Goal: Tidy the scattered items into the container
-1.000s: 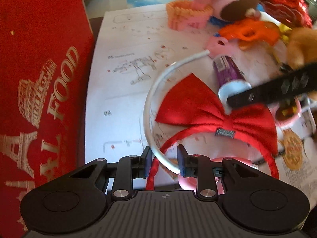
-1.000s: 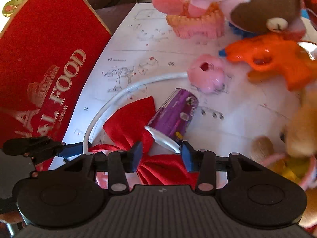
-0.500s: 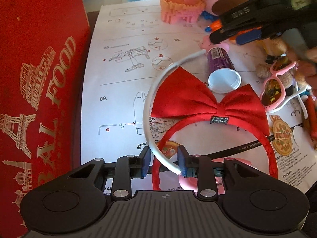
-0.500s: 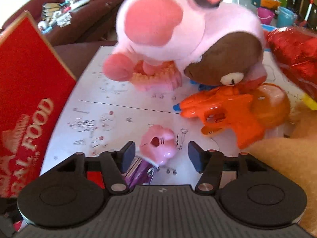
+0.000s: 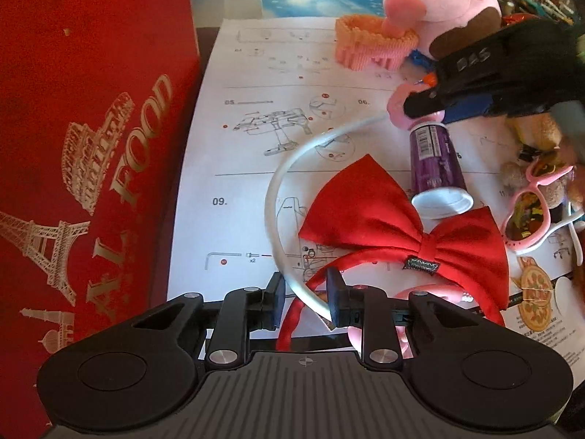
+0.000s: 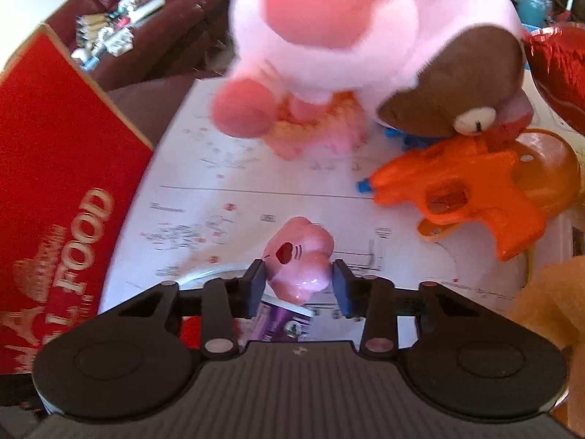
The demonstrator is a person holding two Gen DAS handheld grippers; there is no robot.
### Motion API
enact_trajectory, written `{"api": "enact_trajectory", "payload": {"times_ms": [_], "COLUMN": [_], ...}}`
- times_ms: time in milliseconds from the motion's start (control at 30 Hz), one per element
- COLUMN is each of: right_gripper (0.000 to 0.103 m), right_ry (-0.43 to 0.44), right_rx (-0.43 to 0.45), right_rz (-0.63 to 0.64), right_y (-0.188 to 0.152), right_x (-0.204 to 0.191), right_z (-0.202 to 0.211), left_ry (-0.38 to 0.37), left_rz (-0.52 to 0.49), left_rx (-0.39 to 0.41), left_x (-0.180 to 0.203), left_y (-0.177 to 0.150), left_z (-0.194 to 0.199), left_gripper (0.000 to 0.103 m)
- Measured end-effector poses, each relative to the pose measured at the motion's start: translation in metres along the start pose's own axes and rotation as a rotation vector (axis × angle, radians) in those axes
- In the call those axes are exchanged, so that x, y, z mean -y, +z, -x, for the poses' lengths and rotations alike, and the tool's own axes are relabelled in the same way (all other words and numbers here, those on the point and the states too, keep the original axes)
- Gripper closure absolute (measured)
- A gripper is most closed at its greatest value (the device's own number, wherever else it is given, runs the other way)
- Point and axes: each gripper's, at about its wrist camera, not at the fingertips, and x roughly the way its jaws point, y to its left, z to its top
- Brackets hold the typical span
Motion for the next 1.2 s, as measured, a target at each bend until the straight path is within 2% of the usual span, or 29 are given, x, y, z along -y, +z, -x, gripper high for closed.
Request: {"api": "enact_trajectory", "payload": {"times_ms": [67, 200, 333, 400, 500, 667, 867, 967, 1100, 1133, 1167, 1200], "right_gripper": [0.069, 0.07, 0.071, 0.071, 0.071, 0.07, 0.067, 0.067, 0.067, 0.067, 0.067, 0.067], "right_ry": [0.019, 0.053, 0.077, 0.06, 0.032, -0.006, -0.015, -0.011, -0.051, -0.061, -0.067, -0.07], "right_rx": [0.012, 0.015, -0.019, -0.029, -0.027, 0.002, -0.009, -0.015, 0.031, 0.034, 0.035, 0.031], "right_rz": [0.019, 0.04, 0.046, 0.053, 0.034, 0.02, 0.025, 0.036, 0.109, 0.128, 0.151, 0.181], "right_y": [-0.003, -0.013, -0.031, -0.041, -0.05, -0.052, -0.058, -0.055, -0.034, -0.028, -0.022, -0.015], "right_x": [-0.007, -0.013, -0.012, -0.012, -0.003, 0.006, 0.005, 0.002, -0.004, -0.005, -0.006, -0.008], "right_z": [0.014, 0.037, 0.047, 0.048, 0.054, 0.064, 0.058, 0.055, 0.048, 0.044, 0.039, 0.032], "left_ry": [0.011, 0.027, -0.014, -0.015, 0.036, 0.087, 0.111, 0.098, 0.093, 0.091, 0.084, 0.075], "left_rz": [-0.006, -0.023, -0.07, -0.09, -0.08, -0.081, -0.058, -0.064, -0.057, -0.048, -0.037, -0.027], "left_rx": [0.018, 0.059, 0.071, 0.076, 0.084, 0.123, 0.172, 0.164, 0.147, 0.136, 0.121, 0.105], "left_x": [0.001, 0.003, 0.01, 0.016, 0.016, 0.011, 0.008, 0.008, 0.006, 0.004, 0.002, -0.001], "left_y": [-0.001, -0.002, -0.007, -0.008, -0.006, 0.011, 0.028, 0.029, 0.027, 0.026, 0.025, 0.025], "left_z": [0.004, 0.011, 0.015, 0.014, 0.012, 0.013, 0.013, 0.011, 0.008, 0.007, 0.007, 0.006], "left_gripper": [0.082, 0.082, 0.085, 0.085, 0.086, 0.092, 0.094, 0.096, 0.096, 0.093, 0.076, 0.07]}}
